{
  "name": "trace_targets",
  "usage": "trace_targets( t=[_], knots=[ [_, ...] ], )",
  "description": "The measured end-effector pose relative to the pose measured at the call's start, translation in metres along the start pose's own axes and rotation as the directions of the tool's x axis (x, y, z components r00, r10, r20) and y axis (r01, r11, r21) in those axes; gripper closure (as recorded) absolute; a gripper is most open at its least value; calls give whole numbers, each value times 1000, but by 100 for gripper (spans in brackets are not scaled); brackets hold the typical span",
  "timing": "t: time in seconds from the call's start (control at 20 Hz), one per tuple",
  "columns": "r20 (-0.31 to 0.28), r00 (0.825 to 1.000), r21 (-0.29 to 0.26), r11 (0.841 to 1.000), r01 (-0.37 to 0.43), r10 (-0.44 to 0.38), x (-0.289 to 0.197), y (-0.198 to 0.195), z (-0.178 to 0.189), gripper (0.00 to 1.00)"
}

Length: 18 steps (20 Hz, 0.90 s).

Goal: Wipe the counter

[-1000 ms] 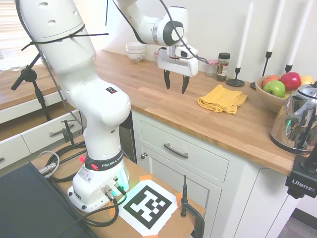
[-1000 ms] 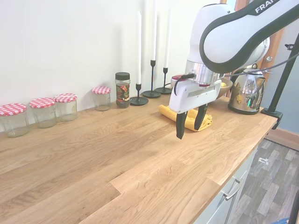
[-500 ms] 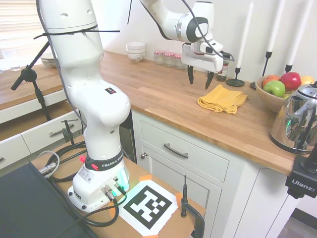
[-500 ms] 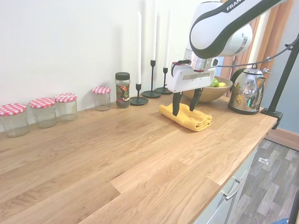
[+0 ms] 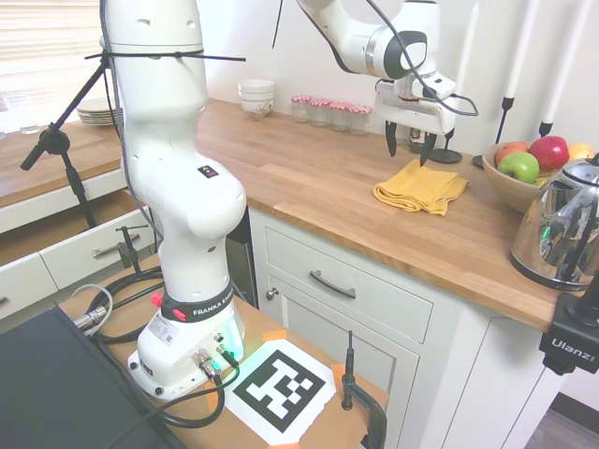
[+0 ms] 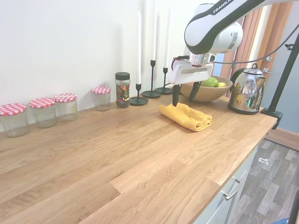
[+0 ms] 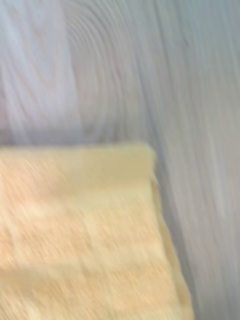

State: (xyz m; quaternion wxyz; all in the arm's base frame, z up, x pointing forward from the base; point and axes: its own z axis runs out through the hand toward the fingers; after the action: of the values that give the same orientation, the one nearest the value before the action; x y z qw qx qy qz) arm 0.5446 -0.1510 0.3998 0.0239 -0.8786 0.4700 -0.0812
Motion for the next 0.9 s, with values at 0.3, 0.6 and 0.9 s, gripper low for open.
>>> trace_targets(
  t=[0.3,0.6,0.9],
  knots=[
    [13,1000,-15,1000,-26,26,22,11,17,0],
    [26,999,-32,998,-44,45,34,20,40,0],
    [52,997,-42,998,-57,59,36,22,60,0]
  ],
)
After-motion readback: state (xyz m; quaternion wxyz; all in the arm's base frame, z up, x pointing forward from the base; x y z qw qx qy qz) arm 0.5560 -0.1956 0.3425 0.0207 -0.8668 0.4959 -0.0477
